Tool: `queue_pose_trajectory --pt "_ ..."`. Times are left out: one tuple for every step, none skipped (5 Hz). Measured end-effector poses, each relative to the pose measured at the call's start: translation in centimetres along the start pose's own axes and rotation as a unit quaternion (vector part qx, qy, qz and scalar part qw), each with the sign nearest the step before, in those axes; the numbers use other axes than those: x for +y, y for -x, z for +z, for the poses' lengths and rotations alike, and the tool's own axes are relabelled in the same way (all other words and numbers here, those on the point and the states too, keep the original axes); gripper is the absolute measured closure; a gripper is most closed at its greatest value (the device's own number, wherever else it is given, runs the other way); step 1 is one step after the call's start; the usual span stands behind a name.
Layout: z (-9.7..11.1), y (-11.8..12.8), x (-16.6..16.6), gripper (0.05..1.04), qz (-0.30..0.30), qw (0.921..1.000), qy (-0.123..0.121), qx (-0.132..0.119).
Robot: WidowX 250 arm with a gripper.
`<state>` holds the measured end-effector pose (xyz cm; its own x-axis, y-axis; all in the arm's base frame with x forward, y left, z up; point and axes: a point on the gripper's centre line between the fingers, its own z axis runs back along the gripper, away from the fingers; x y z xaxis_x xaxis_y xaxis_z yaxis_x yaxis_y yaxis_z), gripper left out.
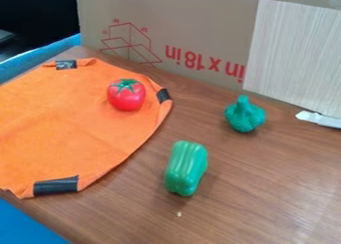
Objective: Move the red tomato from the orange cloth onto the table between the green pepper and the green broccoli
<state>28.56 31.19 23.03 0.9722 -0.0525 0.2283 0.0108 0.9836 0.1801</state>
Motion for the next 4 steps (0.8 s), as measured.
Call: queue_pose_trajectory --pt "-2.1 0.2 -0.5 0.083 -0.003 0.9996 0.025 0.014" --pt "-4.4 0.0 -4.3 0.083 -0.071 0.9931 0.093 -0.013" --pt "-4.1 -1.0 -8.1 0.083 -0.093 0.9928 0.055 -0.052" --pt "-5.4 -2.2 -11.0 0.083 -0.112 0.9912 0.051 -0.05"
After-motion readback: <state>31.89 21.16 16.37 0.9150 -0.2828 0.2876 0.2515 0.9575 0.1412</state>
